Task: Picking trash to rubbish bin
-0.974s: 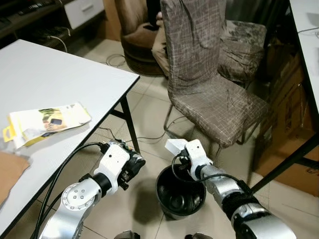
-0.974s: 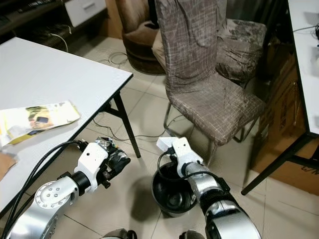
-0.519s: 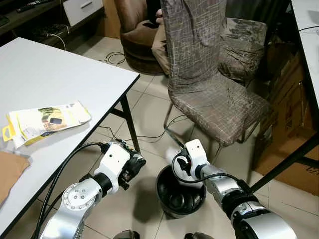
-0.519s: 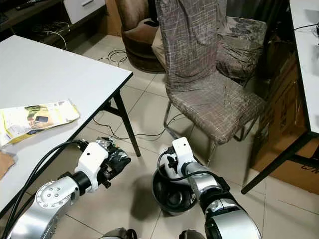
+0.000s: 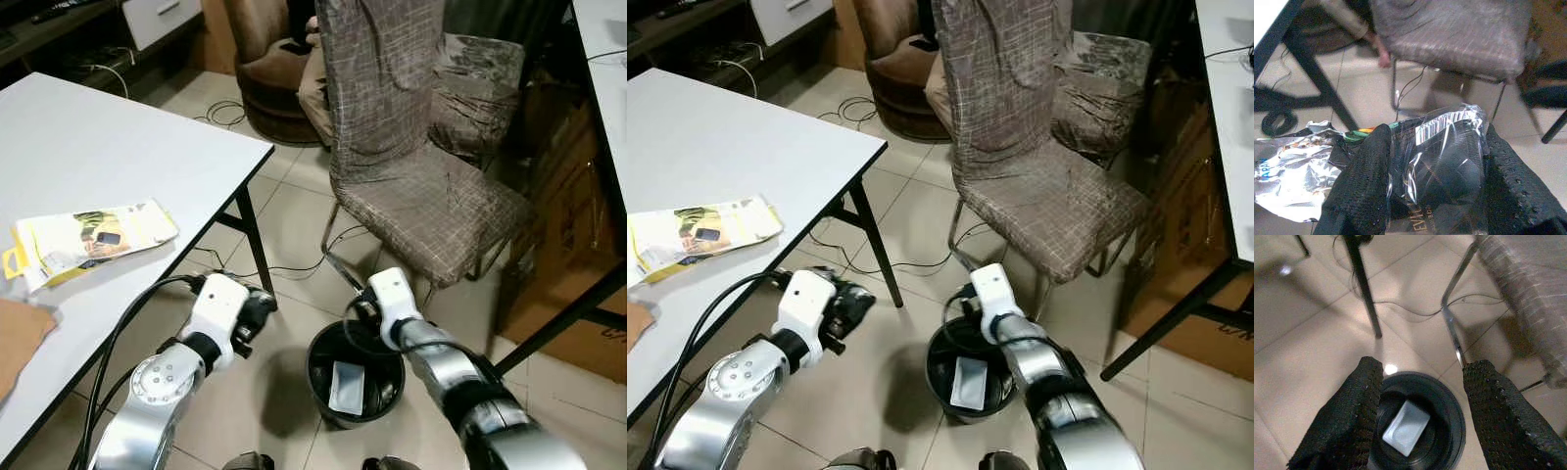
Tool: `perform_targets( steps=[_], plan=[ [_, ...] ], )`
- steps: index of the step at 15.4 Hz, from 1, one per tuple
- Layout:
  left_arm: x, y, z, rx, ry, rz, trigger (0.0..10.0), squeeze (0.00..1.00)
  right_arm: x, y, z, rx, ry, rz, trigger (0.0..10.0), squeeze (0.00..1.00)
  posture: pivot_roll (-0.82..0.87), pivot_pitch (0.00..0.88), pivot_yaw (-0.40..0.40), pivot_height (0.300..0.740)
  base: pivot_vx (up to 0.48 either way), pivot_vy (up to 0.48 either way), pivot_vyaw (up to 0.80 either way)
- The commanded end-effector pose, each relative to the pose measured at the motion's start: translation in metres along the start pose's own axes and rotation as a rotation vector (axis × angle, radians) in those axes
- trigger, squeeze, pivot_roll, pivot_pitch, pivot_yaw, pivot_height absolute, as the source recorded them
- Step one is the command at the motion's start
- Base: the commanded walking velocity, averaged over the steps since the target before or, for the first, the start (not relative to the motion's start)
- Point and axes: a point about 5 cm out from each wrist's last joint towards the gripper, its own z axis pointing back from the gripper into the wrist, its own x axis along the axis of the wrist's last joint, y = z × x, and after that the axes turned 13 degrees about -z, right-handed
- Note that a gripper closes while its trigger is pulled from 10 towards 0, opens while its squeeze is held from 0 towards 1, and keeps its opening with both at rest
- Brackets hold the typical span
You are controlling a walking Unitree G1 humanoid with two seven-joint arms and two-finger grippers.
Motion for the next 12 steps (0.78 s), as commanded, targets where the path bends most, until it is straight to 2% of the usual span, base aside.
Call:
perform_targets(
  steps=[1, 2, 3, 7, 8, 9, 12],
  plan=[
    [-0.008, 0.0, -0.002, 0.014, 0.032, 0.008, 10.0, 0.0, 0.0, -0.005, 0.005, -0.025, -0.025, -0.047, 10.0, 0.0, -0.04, 0.105, 0.038, 0.74, 0.0, 0.0, 0.0],
    [-0.011, -0.006, -0.008, -0.002, 0.042, 0.02, 10.0, 0.0, -0.004, -0.009, 0.018, -0.049, -0.047, -0.073, 10.0, 0.0, -0.06, 0.096, 0.04, 0.74, 0.0, 0.0, 0.0],
    [-0.017, -0.018, -0.021, -0.046, 0.055, 0.043, 10.0, 0.0, -0.014, -0.014, 0.044, -0.079, -0.07, -0.1, 10.0, 0.0, -0.08, 0.09, 0.041, 0.74, 0.0, 0.0, -0.8],
    [-0.019, -0.033, -0.04, -0.139, 0.079, 0.013, 10.0, 0.0, -0.02, -0.009, 0.07, -0.078, -0.063, -0.088, 10.0, 0.0, -0.11, 0.096, 0.047, 0.74, 0.0, 0.0, -0.8],
    [-0.018, -0.039, -0.05, -0.225, 0.069, -0.031, 10.0, 0.0, -0.018, -0.006, 0.078, -0.076, -0.054, -0.085, 10.0, 0.0, -0.12, 0.095, 0.049, 0.74, 0.0, 0.0, -0.8],
    [-0.017, -0.042, -0.057, -0.265, 0.061, -0.05, 10.0, 0.0, -0.015, -0.005, 0.085, -0.081, -0.045, -0.09, 10.0, 0.0, -0.13, 0.093, 0.048, 0.74, 0.0, 0.0, -0.8],
    [-0.019, -0.041, -0.069, -0.28, 0.075, -0.124, 10.0, 0.0, -0.012, -0.005, 0.092, -0.057, -0.016, -0.081, 10.0, 0.0, -0.13, 0.089, 0.047, 0.74, 0.0, 0.0, -0.8]
  ],
)
